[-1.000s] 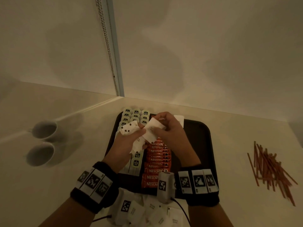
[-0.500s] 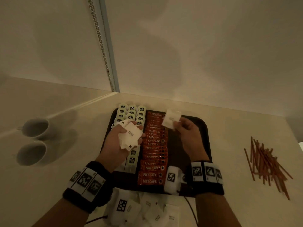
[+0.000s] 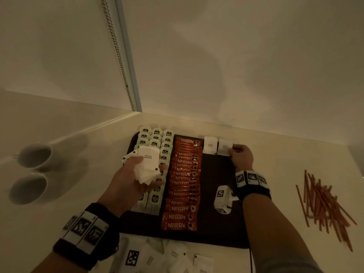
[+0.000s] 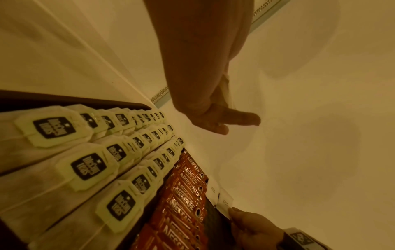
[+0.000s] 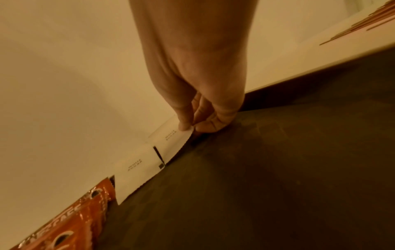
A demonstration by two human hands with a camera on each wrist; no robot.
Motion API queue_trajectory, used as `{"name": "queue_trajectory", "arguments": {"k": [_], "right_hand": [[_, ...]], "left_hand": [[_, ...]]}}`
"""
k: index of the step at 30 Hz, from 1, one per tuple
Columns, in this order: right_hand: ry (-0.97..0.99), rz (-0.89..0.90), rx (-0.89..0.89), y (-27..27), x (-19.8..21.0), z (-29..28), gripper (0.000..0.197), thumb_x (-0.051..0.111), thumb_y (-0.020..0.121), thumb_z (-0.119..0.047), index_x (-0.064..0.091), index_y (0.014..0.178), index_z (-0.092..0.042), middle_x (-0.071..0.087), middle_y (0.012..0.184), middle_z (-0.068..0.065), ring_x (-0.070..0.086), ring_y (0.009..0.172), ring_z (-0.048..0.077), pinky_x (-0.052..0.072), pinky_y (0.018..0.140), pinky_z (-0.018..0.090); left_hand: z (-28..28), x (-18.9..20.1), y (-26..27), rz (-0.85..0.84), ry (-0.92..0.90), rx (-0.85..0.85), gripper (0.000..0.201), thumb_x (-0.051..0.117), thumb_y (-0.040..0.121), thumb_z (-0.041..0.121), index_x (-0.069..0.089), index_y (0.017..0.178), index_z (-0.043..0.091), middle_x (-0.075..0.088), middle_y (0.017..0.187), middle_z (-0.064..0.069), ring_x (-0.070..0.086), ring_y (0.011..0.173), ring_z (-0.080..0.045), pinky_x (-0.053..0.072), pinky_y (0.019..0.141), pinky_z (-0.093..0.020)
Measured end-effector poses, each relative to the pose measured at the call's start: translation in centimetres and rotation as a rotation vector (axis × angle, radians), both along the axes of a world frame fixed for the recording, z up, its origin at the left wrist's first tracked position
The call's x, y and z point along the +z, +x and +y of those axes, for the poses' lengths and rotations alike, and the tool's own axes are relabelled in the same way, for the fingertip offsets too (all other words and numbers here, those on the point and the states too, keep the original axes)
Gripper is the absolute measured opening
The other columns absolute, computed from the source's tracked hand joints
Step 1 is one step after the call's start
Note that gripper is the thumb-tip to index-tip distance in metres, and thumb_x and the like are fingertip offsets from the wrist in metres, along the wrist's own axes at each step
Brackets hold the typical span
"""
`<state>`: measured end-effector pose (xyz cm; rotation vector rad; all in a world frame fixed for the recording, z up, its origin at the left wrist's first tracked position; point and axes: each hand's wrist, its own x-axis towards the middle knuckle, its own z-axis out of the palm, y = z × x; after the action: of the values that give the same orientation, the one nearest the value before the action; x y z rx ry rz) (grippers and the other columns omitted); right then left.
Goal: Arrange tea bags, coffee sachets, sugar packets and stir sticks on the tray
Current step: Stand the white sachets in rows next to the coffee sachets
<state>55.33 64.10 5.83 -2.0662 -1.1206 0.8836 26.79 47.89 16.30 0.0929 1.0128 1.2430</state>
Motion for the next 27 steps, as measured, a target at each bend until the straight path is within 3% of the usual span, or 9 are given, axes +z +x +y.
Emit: {"name": "queue_trajectory", "arguments": {"k": [4, 9, 15, 17, 20, 23, 25, 27], "right_hand": [[0.040, -0.035, -0.002, -0.5, 0.1, -0.1, 0.027, 0.067, 0.084, -0.013, 0.063, 0.109, -0.003, 0.066, 0.110, 0.014, 0.061, 0.103, 0.027, 0.046, 0.090, 0.032], [0.076, -0.063, -0.039, -1.1, -0.3, -0.3, 0.025, 0.068, 0.084, -0.013, 0.062, 0.105, 0.000, 0.066, 0.108, 0.017, 0.060, 0.102, 0.029, 0.044, 0.085, 0.029], [0.099, -0.103, -0.022, -1.3, 0.5, -0.6, 0.028, 0.066, 0.086, -0.015, 0.059, 0.108, 0.001, 0.064, 0.111, 0.018, 0.058, 0.106, 0.031, 0.044, 0.089, 0.032], [0.158, -0.047, 0.004, -2.4, 2.5, -1.3, 0.026, 0.062, 0.089, -0.018, 0.058, 0.110, -0.003, 0.063, 0.111, 0.014, 0.059, 0.104, 0.028, 0.045, 0.086, 0.031], [0.208, 0.212, 0.278, -5.9, 7.6, -4.2, 0.015, 0.057, 0.092, -0.026, 0.059, 0.102, -0.015, 0.066, 0.102, 0.001, 0.062, 0.092, 0.013, 0.048, 0.074, 0.021], [0.069, 0.388, 0.657, -9.7, 11.8, -8.3, 0.025, 0.056, 0.088, -0.041, 0.062, 0.097, -0.019, 0.068, 0.092, -0.005, 0.065, 0.082, 0.005, 0.053, 0.070, 0.018], [0.039, 0.397, 0.739, -11.4, 12.9, -10.3, 0.020, 0.062, 0.085, -0.037, 0.062, 0.096, -0.021, 0.068, 0.093, -0.004, 0.066, 0.083, 0.007, 0.056, 0.076, 0.024], [0.043, 0.438, 0.726, -12.1, 13.1, -11.6, 0.012, 0.064, 0.086, -0.026, 0.060, 0.096, -0.021, 0.067, 0.097, -0.001, 0.066, 0.088, 0.011, 0.057, 0.077, 0.026]], "left_hand": [[0.0, 0.1, -0.1, 0.029, -0.011, 0.001, 0.032, 0.040, 0.096, 0.020, 0.053, 0.124, 0.010, 0.074, 0.092, -0.015, 0.072, 0.080, -0.025, 0.054, 0.047, -0.028], [0.0, 0.3, 0.2, 0.075, -0.020, 0.002, 0.020, 0.044, 0.095, 0.015, 0.057, 0.110, 0.014, 0.074, 0.084, -0.014, 0.071, 0.072, -0.024, 0.050, 0.042, -0.025], [0.1, 0.6, 0.4, 0.175, -0.005, 0.054, 0.033, 0.051, 0.092, 0.010, 0.054, 0.124, 0.017, 0.066, 0.108, -0.019, 0.067, 0.073, -0.024, 0.045, 0.037, -0.023], [0.2, 1.0, 0.4, 0.205, 0.012, 0.073, 0.026, 0.054, 0.091, 0.008, 0.058, 0.114, 0.019, 0.069, 0.097, -0.012, 0.066, 0.065, -0.020, 0.043, 0.035, -0.022], [0.2, 1.7, 0.9, 0.241, 0.055, 0.040, 0.021, 0.056, 0.090, 0.004, 0.060, 0.102, 0.021, 0.074, 0.079, -0.001, 0.067, 0.060, -0.015, 0.041, 0.035, -0.020], [-0.1, 1.9, 1.5, 0.253, 0.079, 0.006, 0.021, 0.058, 0.089, 0.005, 0.061, 0.105, 0.019, 0.073, 0.091, -0.003, 0.066, 0.074, -0.018, 0.043, 0.038, -0.020], [-0.4, 1.9, 1.8, 0.302, 0.090, -0.011, 0.026, 0.061, 0.089, 0.009, 0.060, 0.113, 0.018, 0.070, 0.102, -0.005, 0.066, 0.081, -0.018, 0.047, 0.043, -0.020], [-0.6, 1.9, 1.9, 0.290, 0.087, -0.009, 0.025, 0.061, 0.089, 0.009, 0.062, 0.110, 0.022, 0.072, 0.098, -0.002, 0.068, 0.078, -0.015, 0.046, 0.044, -0.020]]}}
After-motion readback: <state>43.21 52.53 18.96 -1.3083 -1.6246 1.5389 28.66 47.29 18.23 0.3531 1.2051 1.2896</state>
